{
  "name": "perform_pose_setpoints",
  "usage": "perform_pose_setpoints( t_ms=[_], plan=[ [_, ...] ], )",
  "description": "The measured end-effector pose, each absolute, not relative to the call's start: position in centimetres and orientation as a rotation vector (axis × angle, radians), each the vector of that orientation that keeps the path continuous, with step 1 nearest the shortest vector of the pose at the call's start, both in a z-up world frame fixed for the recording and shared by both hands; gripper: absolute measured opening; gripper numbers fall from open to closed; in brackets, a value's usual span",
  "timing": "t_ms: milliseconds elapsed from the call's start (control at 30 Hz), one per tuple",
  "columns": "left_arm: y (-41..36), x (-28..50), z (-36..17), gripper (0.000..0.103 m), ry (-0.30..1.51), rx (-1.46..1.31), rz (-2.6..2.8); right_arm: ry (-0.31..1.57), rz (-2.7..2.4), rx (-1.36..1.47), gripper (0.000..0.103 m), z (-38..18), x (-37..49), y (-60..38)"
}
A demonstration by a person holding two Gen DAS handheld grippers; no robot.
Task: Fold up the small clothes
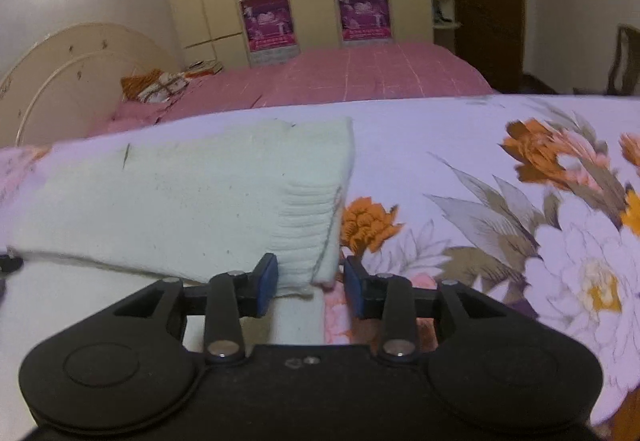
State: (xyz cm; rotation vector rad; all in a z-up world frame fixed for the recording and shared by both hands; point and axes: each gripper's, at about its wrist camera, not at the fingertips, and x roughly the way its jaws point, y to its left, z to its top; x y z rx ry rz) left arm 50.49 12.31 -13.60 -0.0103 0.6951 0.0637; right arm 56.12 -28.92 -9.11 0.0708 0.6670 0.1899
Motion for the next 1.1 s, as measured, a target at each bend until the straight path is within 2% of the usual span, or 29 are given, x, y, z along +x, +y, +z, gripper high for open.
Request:
perform_pose_setpoints(
  t_ms=[33, 100, 667, 700, 733, 767, 967, 1033, 1100],
  plan=[
    [12.3, 50.3, -13.5, 0.063, 0.699, -0.012, 0.065, 0.654, 0.190, 0.067, 0.035, -8.8, 55.7, -28.9],
    [12.2, 49.2, -13.0, 0.079, 0.672, -0.021, 0.077, 0.652, 0.195, 0.068, 0.035, -8.4, 54.9, -29.1],
    [10.5, 36.2, -11.2, 0.078, 0.697, 0.020, -0.035, 0.665, 0.203, 0.156, 0.037, -5.7, 43.2, -30.9],
    [10.9, 35.2, -11.3, 0.073, 0.704, 0.009, -0.042, 0.668, 0.199, 0.169, 0.038, -5.7, 42.2, -31.2],
    [11.3, 34.2, -11.5, 0.064, 0.716, -0.004, -0.047, 0.674, 0.196, 0.184, 0.038, -5.7, 41.3, -31.6],
    [11.8, 33.0, -11.7, 0.060, 0.733, -0.023, -0.053, 0.686, 0.196, 0.208, 0.039, -5.7, 40.2, -32.1],
    [14.5, 26.3, -12.6, 0.057, 0.777, -0.122, -0.086, 0.758, 0.175, 0.316, 0.043, -7.0, 34.0, -34.8],
    [15.1, 24.7, -13.1, 0.048, 0.797, -0.153, -0.104, 0.775, 0.168, 0.333, 0.043, -7.5, 32.0, -35.2],
    [16.0, 22.8, -13.6, 0.044, 0.811, -0.223, -0.133, 0.789, 0.172, 0.355, 0.043, -7.8, 30.0, -35.4]
  ],
)
